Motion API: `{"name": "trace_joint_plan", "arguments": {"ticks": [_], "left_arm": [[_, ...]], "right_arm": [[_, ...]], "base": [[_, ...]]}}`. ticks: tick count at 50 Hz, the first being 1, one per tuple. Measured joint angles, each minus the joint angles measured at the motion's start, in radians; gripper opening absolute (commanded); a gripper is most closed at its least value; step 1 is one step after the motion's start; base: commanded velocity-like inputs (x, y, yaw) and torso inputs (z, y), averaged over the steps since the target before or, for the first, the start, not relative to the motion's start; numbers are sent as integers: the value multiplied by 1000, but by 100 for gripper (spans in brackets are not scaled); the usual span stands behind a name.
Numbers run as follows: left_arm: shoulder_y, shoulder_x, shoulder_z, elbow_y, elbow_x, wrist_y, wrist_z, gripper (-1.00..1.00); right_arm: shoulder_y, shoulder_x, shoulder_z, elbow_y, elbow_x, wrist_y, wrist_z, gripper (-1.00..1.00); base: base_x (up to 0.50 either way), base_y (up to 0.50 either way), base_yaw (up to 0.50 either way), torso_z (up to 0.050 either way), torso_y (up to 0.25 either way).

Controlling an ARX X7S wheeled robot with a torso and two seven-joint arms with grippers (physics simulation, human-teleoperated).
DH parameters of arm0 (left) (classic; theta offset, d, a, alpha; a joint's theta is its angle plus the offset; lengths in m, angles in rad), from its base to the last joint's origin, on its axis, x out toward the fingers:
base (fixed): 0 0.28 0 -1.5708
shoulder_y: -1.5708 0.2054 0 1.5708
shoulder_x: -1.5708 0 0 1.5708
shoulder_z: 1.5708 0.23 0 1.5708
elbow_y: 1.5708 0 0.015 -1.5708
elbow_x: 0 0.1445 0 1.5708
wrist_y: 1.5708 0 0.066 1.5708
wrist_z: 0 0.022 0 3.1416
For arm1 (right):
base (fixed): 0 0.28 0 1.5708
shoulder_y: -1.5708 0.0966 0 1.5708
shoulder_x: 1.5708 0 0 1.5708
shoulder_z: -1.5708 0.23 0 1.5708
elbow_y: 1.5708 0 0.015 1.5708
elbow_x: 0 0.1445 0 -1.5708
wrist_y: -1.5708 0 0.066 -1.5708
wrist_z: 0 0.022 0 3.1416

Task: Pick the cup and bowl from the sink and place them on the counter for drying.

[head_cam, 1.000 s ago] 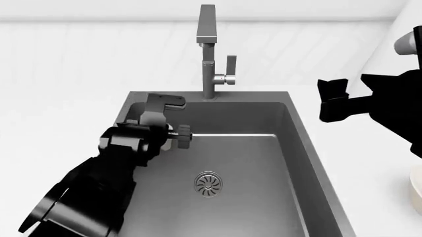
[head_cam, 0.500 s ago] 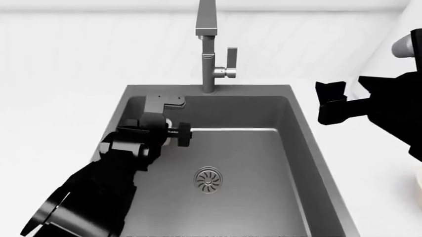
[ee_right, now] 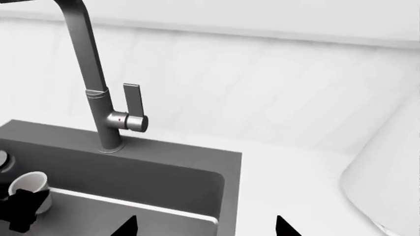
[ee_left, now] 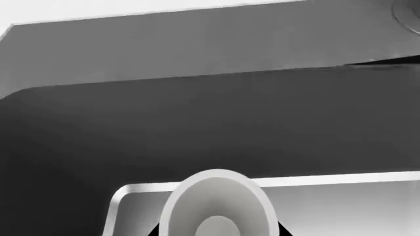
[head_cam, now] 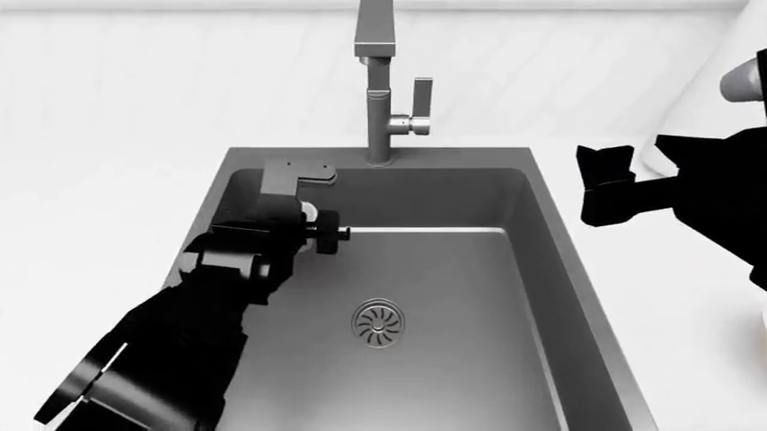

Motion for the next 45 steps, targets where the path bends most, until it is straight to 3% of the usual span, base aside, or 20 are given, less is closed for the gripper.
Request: {"name": "trace_joint_plan", "arguments": {"ticks": [7,27,45], "left_arm": [[-16,-9,84,48,-49,-25,6,-100],[35,-222,136,742,-310,-427,-155,-100],[-80,-432,146,1132,-487,-705,-98,-100]], "right_arm": [[5,3,-1,0,5,-2,3,100],[-4,8,0,-6,8,-21,-5,100],[-2,7,-16,1,-3,-28,-20,100]], "base": [[0,0,0,0,0],[0,0,0,0,0],[0,0,0,0,0]]}}
